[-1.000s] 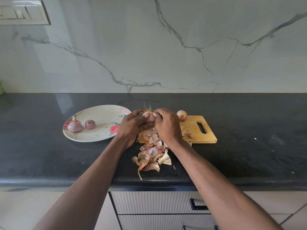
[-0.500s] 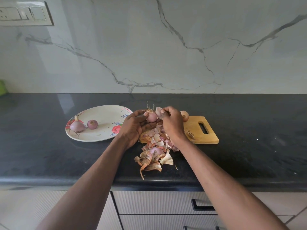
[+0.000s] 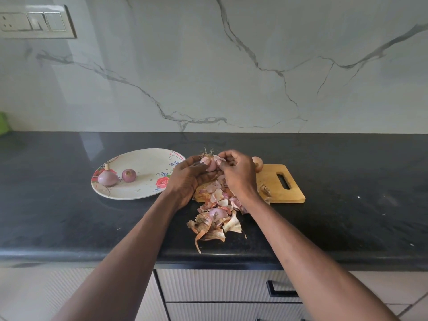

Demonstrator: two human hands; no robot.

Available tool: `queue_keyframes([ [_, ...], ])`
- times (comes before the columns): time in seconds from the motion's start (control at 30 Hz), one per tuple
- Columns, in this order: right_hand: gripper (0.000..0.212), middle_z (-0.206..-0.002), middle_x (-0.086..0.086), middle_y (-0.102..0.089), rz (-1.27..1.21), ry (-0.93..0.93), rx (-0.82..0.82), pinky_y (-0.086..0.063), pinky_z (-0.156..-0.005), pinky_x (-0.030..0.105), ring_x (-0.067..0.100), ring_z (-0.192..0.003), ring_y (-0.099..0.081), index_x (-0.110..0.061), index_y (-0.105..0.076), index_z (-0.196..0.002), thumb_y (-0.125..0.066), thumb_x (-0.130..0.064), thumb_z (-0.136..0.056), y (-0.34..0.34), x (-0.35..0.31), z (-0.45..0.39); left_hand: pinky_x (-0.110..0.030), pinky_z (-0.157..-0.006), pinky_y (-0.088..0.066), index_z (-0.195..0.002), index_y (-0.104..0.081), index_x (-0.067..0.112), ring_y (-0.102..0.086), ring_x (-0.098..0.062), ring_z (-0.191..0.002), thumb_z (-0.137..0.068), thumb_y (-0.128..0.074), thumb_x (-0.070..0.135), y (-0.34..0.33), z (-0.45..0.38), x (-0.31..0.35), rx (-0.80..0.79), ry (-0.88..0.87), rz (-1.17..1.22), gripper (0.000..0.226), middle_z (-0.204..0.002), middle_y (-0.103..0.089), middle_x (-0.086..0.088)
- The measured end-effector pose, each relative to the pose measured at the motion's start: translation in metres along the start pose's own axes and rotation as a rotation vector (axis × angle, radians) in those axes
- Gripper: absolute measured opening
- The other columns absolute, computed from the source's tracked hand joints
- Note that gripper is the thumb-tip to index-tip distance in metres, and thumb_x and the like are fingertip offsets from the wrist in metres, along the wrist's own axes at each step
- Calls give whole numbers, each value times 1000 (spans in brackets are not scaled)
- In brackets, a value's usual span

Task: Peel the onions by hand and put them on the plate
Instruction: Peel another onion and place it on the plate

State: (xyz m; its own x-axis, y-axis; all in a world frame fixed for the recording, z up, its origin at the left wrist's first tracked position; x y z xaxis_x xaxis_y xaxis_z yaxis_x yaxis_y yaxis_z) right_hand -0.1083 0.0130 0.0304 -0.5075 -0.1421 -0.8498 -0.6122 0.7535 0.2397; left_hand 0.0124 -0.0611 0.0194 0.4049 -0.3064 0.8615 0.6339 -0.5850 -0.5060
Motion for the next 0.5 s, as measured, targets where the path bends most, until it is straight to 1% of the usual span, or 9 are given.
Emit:
queue_keyframes([
  [0.03, 8, -88, -7, -71, -13, -10, 3, -58, -72, 24, 5, -83, -68, -17, -73, -96, -70, -11, -90, 1, 0, -1, -33, -75, -63, -113, -61, -5, -75, -30, -89, -90, -61, 0, 0, 0, 0, -2, -3, -12, 23, -104, -72, -24],
  [0.1, 8, -86, -5, -72, -67, -47, 11, -58, -68, 24, 7, -80, -68, -17, -72, -93, -69, -10, -91, 1, 1, -2, -33, -73, -63, -116, -59, -5, -74, -31, -88, -95, -58, -1, 1, -1, 0, 15, -7, -32, 21, -105, -71, -24],
  [0.2, 8, -85, 2, -73, -171, -129, 26, -57, -59, 27, 10, -71, -69, -16, -71, -92, -68, -9, -92, 1, 4, -3, -33, -71, -63, -117, -55, -4, -73, -29, -83, -99, -56, 4, 3, -4, -2, 51, -3, -76, 19, -105, -69, -26],
  [0.27, 6, -85, 3, -74, -199, -145, 31, -59, -60, 30, 13, -71, -70, -16, -71, -93, -69, -10, -91, 0, 6, -4, -32, -71, -61, -117, -53, -6, -72, -28, -80, -103, -51, 8, 3, -4, -2, 47, 9, -105, 20, -101, -70, -26],
  [0.37, 9, -91, 2, -73, -191, -141, 41, -56, -61, 23, 9, -76, -70, -13, -68, -99, -70, -13, -91, 2, 5, -3, -30, -68, -61, -124, -52, -12, -72, -29, -79, -106, -45, 15, 4, -5, -2, 48, 27, -99, 34, -99, -71, -28],
  [0.43, 14, -93, 3, -72, -205, -147, 65, -54, -61, 19, 4, -76, -69, -10, -64, -103, -71, -14, -91, 3, 5, -3, -28, -65, -62, -123, -53, -13, -72, -28, -75, -108, -43, 19, 4, -5, -2, 58, 39, -86, 37, -95, -72, -28],
  [0.47, 13, -93, 4, -72, -203, -150, 85, -55, -62, 20, 5, -77, -70, -11, -62, -101, -70, -13, -91, 4, 5, -3, -28, -64, -61, -121, -53, -13, -72, -28, -74, -108, -42, 22, 5, -5, -2, 63, 44, -80, 39, -94, -72, -29],
  [0.5, 10, -91, 4, -72, -185, -152, 108, -57, -65, 24, 9, -79, -71, -12, -62, -98, -70, -13, -91, 4, 6, -4, -28, -63, -61, -120, -54, -13, -72, -28, -73, -109, -42, 25, 5, -6, -2, 67, 48, -73, 41, -94, -72, -30],
])
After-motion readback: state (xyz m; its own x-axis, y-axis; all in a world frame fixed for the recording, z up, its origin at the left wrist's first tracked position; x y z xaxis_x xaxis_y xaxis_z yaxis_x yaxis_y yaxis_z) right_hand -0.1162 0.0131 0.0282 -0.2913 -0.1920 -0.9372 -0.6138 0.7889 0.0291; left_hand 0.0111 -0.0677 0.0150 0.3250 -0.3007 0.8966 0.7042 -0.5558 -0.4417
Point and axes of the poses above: each hand's wrist, its own z-axis away from the middle knuckle, its own y-axis out of the back of the hand, x = y × z, the point moved 3 cm from there along -z, towards the middle knuckle
